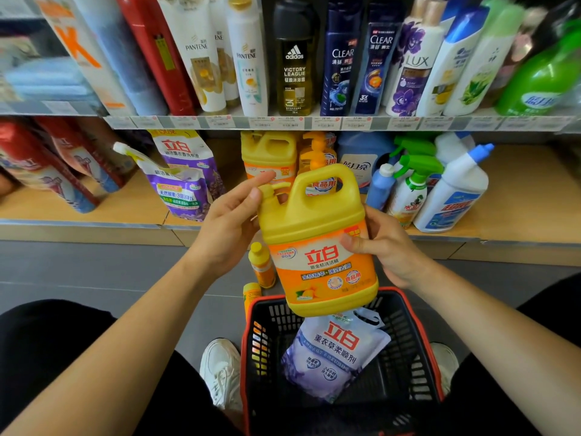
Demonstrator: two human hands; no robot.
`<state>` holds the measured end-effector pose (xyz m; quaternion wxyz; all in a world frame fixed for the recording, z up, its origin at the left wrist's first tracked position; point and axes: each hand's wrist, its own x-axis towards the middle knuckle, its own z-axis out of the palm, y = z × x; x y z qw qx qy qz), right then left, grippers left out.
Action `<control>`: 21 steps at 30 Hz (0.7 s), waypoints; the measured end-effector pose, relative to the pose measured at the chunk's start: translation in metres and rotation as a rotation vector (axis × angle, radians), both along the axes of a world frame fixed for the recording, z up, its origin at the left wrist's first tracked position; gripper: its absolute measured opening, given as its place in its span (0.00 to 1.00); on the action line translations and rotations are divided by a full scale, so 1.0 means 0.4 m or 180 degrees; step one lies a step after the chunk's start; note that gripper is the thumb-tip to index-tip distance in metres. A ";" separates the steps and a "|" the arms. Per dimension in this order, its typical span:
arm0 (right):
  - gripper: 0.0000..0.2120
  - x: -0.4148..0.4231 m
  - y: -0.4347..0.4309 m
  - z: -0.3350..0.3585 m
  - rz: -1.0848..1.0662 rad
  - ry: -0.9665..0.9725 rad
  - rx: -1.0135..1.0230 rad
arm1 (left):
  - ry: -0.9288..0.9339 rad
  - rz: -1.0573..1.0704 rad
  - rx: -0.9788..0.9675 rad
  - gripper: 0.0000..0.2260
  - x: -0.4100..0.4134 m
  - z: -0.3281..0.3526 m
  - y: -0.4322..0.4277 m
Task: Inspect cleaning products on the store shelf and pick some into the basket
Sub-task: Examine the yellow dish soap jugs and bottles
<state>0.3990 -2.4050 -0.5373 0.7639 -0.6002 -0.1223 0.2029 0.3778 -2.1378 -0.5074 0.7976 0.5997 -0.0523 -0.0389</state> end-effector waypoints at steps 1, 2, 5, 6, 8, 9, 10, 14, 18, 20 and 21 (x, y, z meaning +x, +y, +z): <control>0.31 0.000 0.000 0.000 -0.0023 -0.0009 -0.0012 | -0.0036 0.0066 0.0038 0.18 -0.001 0.000 -0.001; 0.29 0.000 0.000 0.000 -0.0049 -0.0021 -0.0027 | -0.0063 0.0163 0.0090 0.19 -0.002 0.000 -0.004; 0.27 -0.003 0.000 -0.003 -0.0123 -0.0044 -0.0077 | -0.0156 0.0492 0.0372 0.23 -0.007 -0.005 -0.010; 0.27 -0.005 0.001 -0.004 -0.0147 -0.0053 -0.0102 | -0.0194 0.0555 0.0475 0.25 -0.008 -0.008 -0.013; 0.27 -0.008 0.003 -0.006 -0.0194 -0.0058 -0.0148 | -0.0203 0.0607 0.0558 0.26 -0.009 -0.015 -0.019; 0.28 -0.008 0.003 -0.007 -0.0210 -0.0052 -0.0163 | -0.0178 0.0596 0.0583 0.27 -0.008 -0.018 -0.023; 0.28 -0.009 0.003 -0.008 -0.0227 -0.0038 -0.0168 | -0.0135 0.0549 0.0610 0.26 -0.007 -0.021 -0.027; 0.24 -0.008 0.006 -0.003 -0.0418 0.0045 -0.0112 | 0.0199 0.0122 0.0600 0.23 -0.007 -0.040 -0.033; 0.23 -0.001 0.006 0.011 -0.0746 0.0212 -0.0065 | 0.0420 -0.0397 0.0839 0.25 -0.015 -0.069 -0.039; 0.24 0.003 0.005 0.020 -0.0873 0.0328 -0.0038 | 0.0494 -0.0709 0.1057 0.28 -0.023 -0.088 -0.045; 0.24 0.006 0.004 0.025 -0.0919 0.0387 -0.0009 | 0.0569 -0.0842 0.1132 0.30 -0.026 -0.094 -0.048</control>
